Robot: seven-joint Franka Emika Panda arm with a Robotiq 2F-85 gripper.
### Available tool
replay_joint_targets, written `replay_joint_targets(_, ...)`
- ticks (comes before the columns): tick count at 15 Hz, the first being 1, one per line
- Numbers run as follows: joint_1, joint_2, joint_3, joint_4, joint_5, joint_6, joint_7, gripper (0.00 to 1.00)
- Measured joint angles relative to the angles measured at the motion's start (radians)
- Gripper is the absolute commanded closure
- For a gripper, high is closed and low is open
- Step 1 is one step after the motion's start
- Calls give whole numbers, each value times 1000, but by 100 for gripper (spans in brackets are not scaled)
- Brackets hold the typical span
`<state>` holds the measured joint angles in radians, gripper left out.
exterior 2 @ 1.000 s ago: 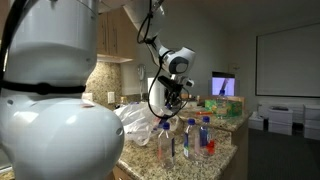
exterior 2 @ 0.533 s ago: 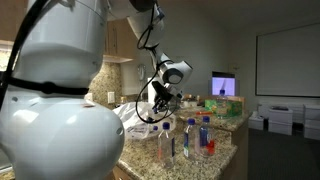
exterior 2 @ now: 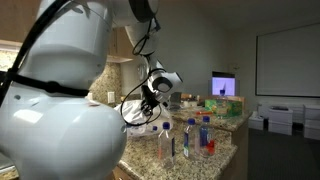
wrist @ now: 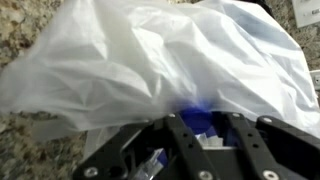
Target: Put five clear bottles inside the white plastic bag
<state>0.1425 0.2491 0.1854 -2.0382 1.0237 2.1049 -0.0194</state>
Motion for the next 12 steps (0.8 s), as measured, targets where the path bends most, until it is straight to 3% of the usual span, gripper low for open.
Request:
replay_joint_targets(2,28,17,11,0,7,0,0,90)
replay_joint_targets(3,38,22,13,0,7,0,0,84)
replay_joint_targets(4,46,25,13,0,7,0,0,40)
replay_joint_targets(6,53,28,13,1,7,0,0,34)
replay_joint_targets(11,52,28,-3,7,7,0,0,2)
replay_joint_targets(12,50,28,-8,9,7,0,0,1)
